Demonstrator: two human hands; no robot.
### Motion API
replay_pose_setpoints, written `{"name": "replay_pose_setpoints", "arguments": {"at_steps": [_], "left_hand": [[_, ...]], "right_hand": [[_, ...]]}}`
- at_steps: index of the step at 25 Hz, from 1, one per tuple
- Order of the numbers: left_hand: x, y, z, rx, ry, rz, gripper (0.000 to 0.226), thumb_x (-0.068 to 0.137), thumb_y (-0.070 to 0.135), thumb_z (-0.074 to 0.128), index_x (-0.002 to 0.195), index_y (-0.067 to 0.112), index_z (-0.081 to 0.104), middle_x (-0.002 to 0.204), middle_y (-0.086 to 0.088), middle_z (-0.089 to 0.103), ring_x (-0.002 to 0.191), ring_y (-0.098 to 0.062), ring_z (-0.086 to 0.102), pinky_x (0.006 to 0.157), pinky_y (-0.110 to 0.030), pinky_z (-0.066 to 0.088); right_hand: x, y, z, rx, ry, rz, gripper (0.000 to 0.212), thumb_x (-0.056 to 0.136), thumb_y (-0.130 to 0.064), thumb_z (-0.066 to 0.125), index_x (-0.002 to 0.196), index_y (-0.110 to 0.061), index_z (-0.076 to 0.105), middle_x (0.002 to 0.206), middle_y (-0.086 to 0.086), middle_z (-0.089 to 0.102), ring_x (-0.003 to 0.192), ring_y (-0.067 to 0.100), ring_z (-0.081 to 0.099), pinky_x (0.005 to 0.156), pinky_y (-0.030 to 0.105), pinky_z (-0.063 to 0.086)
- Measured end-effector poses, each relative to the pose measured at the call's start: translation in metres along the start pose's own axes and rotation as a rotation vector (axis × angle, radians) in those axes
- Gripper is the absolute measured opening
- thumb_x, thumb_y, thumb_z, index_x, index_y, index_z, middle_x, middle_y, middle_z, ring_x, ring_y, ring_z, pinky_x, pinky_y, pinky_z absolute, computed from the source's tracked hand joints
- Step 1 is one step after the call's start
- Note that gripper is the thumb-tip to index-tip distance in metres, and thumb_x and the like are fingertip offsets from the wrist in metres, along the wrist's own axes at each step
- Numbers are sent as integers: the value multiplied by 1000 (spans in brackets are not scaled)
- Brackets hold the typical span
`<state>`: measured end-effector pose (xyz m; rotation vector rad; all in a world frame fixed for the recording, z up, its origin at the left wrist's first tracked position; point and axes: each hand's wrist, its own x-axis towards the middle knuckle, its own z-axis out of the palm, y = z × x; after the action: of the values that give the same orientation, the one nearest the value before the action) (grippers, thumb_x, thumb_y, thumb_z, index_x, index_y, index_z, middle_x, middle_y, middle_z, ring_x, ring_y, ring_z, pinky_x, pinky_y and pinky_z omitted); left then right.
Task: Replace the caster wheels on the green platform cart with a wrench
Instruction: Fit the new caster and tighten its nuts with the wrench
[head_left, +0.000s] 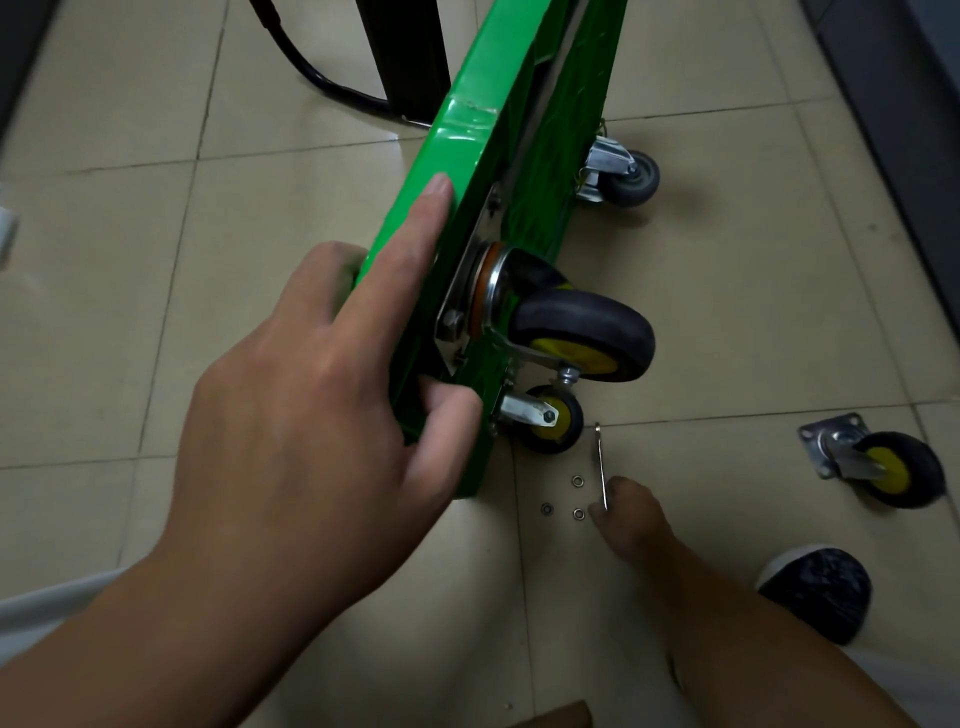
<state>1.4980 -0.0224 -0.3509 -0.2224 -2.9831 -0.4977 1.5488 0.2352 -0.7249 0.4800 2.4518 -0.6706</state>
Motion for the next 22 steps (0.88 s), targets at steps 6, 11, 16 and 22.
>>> {"name": "replay_pose_setpoints", "arguments": {"at_steps": [6,11,16,22], "left_hand": [[-1,3,-2,75,-5,8,85,79,38,54,159,37,24,109,-3,54,69,-26,53,55,-29,32],[-1,7,-8,47,-35,-16,80,91,39,53,160,41,12,120,-5,51,84,-33,58,64,-33,35],[-2,15,-21,-14,-143,-4,69,101,35,36,161,40,3,123,-8,46,92,-33,58,71,-38,41],[-7,28,-23,27,-241,42,73,104,36,39,161,34,-6,127,-13,46,94,-33,59,72,-35,41]], "right_hand": [[-18,-16,-50,540,-16,47,12,89,2,64,84,-8,61,72,12,60,56,24,61,61,40,56],[-74,-55,-167,625,60,-135,10,89,3,69,94,-4,65,85,15,68,71,23,74,71,42,64],[-177,-97,-272,390,216,-428,14,86,-4,72,92,-11,61,78,6,69,65,16,72,59,30,57],[-271,-117,-270,699,203,-441,14,97,0,44,102,-6,56,67,16,64,58,29,62,56,32,53]]}}
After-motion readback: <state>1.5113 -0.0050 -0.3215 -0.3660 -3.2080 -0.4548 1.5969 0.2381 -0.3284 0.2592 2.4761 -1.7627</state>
